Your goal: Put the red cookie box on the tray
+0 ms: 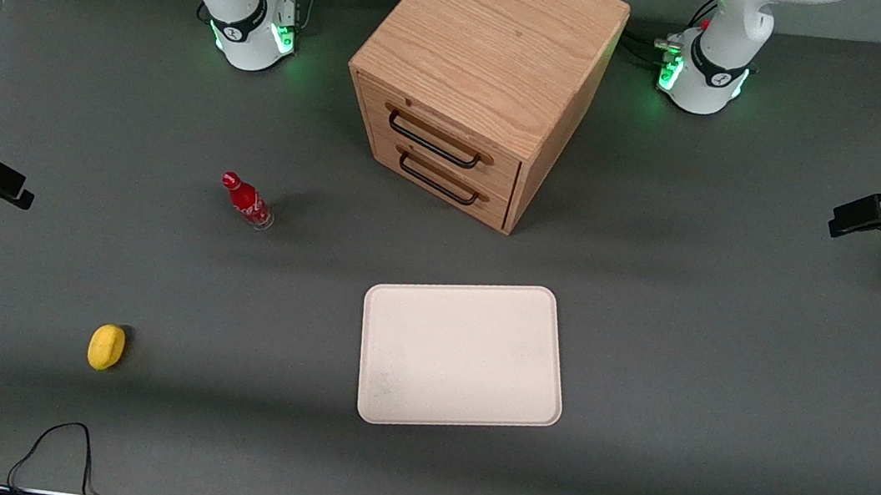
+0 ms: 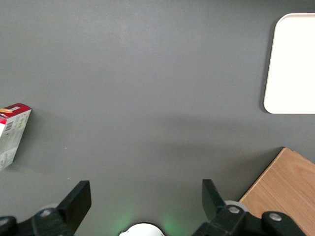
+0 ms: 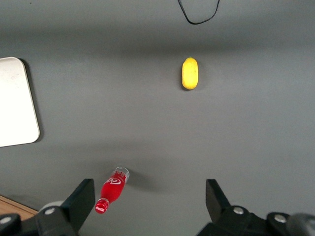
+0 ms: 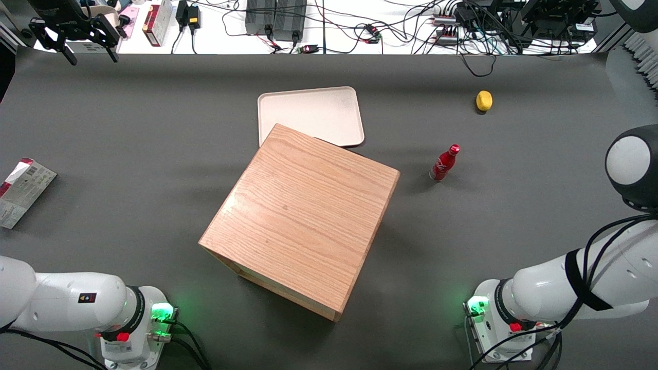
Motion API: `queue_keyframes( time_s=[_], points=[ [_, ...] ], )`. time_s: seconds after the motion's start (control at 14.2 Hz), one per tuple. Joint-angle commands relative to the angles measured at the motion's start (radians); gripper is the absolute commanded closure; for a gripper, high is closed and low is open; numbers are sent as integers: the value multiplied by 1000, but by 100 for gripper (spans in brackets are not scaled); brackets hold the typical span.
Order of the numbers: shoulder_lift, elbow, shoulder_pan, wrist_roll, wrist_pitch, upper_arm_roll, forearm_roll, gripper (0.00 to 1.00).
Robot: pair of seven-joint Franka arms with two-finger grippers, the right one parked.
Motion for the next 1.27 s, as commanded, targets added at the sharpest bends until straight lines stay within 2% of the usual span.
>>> queue_keyframes(
  time_s=[0.0,0.63,0.85,0.99,1.2],
  points=[
    [9,32,-14,15,-45,17,-20,0],
    [14,38,17,7,-83,17,6,0],
    [17,32,93,33,-90,14,-1,0],
    [20,28,106,109,-85,17,8,0],
    [35,23,207,232,-79,17,13,0]
  ],
)
